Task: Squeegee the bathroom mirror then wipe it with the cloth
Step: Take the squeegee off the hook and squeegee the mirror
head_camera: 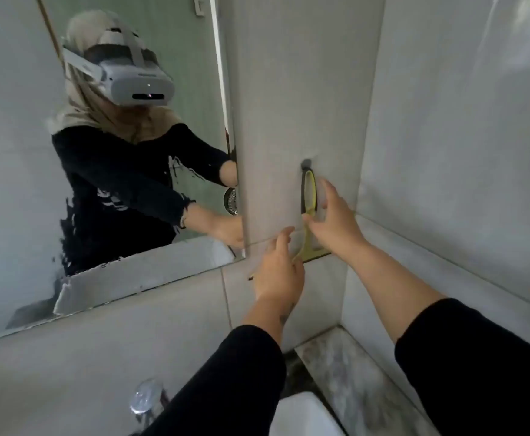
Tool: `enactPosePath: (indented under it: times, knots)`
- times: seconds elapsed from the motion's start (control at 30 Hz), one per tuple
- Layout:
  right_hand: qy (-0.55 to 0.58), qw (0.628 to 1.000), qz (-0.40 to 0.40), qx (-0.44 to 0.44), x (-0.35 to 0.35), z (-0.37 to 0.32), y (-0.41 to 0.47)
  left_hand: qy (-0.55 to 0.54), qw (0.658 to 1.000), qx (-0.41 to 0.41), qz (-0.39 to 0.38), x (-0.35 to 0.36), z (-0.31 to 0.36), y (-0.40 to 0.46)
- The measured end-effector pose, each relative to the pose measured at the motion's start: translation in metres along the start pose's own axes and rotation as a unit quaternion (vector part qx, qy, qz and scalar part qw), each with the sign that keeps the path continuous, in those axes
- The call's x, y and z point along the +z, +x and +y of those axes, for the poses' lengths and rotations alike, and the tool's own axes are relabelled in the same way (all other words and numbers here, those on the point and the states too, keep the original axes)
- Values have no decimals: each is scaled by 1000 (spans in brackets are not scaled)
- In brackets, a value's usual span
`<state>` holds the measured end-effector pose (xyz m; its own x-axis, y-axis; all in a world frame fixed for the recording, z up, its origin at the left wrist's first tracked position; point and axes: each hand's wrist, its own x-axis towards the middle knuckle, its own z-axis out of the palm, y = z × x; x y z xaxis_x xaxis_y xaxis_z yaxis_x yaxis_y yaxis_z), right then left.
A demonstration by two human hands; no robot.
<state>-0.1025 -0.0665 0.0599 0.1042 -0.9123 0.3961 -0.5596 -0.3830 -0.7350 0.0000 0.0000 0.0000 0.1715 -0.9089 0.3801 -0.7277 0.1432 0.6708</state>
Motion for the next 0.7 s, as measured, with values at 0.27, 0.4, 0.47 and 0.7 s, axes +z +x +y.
enactPosePath:
  times: [0.27,0.4,0.47,0.7]
  knots:
    - [65,993,83,-47,23,14,24,-4,996,-6,88,54,-10,13]
    - [59,992,104,-49,18,5,18,22,995,-15,94,51,-5,7]
    - [61,992,107,-23,8,-6,13,26,993,-11,113,43,0,2]
    - [129,988,83,18,-32,-65,-9,69,975,35,210,-10,33,-21]
